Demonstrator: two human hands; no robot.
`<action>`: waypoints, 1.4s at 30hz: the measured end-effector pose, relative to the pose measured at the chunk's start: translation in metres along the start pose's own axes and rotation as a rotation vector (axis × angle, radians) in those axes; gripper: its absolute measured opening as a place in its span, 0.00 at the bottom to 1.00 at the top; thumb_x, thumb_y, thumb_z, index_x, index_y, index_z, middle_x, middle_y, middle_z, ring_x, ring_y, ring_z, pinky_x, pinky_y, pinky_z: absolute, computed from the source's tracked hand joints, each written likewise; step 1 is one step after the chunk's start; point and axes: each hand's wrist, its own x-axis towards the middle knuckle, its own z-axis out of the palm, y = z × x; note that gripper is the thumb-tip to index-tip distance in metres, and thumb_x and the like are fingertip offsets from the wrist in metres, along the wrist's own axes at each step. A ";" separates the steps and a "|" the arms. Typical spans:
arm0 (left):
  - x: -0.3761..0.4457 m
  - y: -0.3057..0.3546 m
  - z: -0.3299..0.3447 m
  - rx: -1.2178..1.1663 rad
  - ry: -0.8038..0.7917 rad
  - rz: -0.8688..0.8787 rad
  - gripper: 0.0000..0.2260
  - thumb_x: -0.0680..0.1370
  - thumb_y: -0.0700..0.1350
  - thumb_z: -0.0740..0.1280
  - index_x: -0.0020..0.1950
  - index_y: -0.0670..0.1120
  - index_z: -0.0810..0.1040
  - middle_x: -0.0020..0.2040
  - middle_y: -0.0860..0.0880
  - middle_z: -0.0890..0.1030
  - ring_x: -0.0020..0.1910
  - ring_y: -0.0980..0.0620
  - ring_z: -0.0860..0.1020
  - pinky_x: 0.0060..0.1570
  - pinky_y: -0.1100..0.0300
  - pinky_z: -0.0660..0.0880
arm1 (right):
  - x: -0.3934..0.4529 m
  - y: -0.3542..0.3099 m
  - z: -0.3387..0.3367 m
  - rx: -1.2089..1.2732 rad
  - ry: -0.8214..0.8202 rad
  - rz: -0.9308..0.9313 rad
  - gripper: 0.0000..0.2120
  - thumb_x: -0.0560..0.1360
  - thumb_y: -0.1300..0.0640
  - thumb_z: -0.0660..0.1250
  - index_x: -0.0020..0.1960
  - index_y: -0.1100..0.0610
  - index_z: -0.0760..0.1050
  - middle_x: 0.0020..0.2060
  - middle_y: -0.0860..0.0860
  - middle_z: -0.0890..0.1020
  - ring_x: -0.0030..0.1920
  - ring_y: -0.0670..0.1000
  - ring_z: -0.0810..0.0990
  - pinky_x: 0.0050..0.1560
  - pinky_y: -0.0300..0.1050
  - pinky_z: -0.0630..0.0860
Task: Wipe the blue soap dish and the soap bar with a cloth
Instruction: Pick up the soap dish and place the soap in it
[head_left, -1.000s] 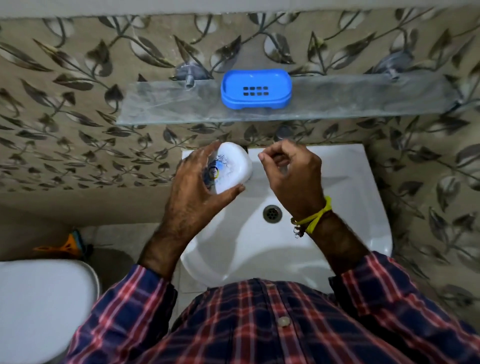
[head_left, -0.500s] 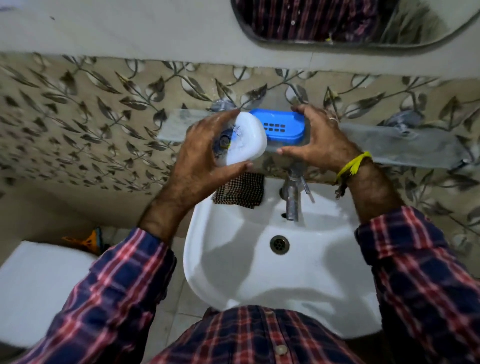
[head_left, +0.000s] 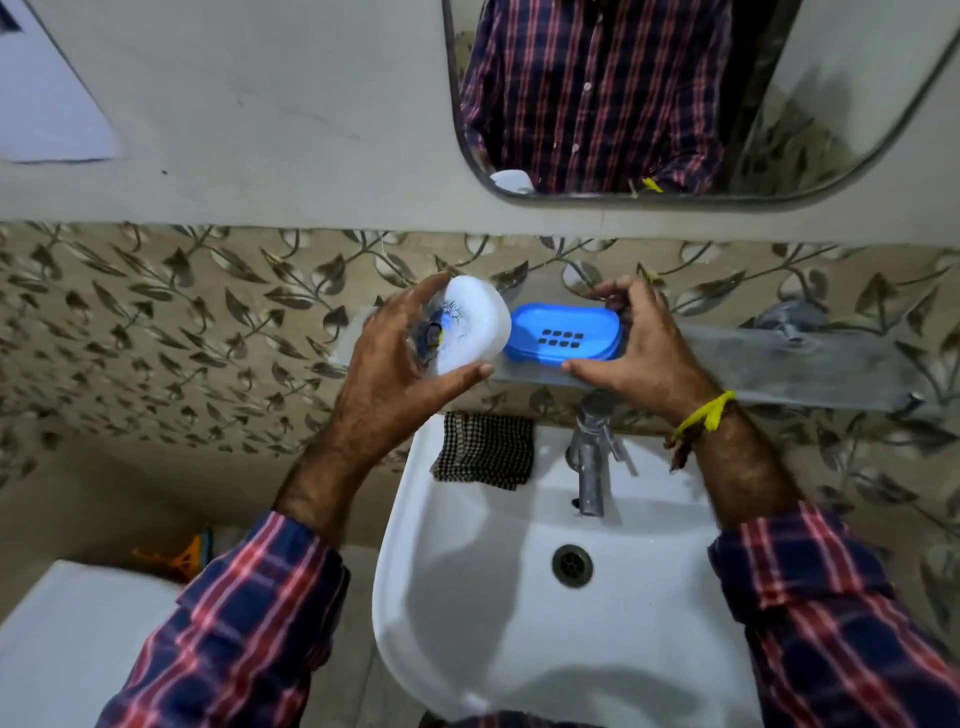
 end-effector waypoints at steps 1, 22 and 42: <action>0.001 0.002 0.000 -0.057 0.008 -0.020 0.39 0.66 0.55 0.81 0.75 0.49 0.71 0.67 0.56 0.75 0.66 0.54 0.76 0.65 0.62 0.72 | -0.006 -0.005 -0.003 0.075 0.021 0.012 0.36 0.61 0.59 0.82 0.64 0.55 0.68 0.59 0.53 0.73 0.58 0.52 0.76 0.61 0.43 0.76; -0.022 0.058 0.075 -0.763 -0.279 -0.274 0.20 0.81 0.59 0.57 0.75 0.64 0.65 0.69 0.60 0.76 0.66 0.58 0.77 0.62 0.56 0.77 | -0.071 -0.057 0.028 0.904 0.458 0.344 0.16 0.73 0.54 0.68 0.60 0.54 0.80 0.56 0.55 0.85 0.57 0.55 0.83 0.59 0.54 0.80; -0.034 0.070 0.091 -0.684 -0.315 -0.358 0.25 0.81 0.60 0.52 0.79 0.59 0.58 0.75 0.54 0.69 0.72 0.55 0.72 0.70 0.46 0.72 | -0.075 -0.058 0.057 0.880 0.623 0.473 0.23 0.71 0.51 0.66 0.62 0.61 0.79 0.55 0.57 0.84 0.55 0.56 0.83 0.54 0.49 0.82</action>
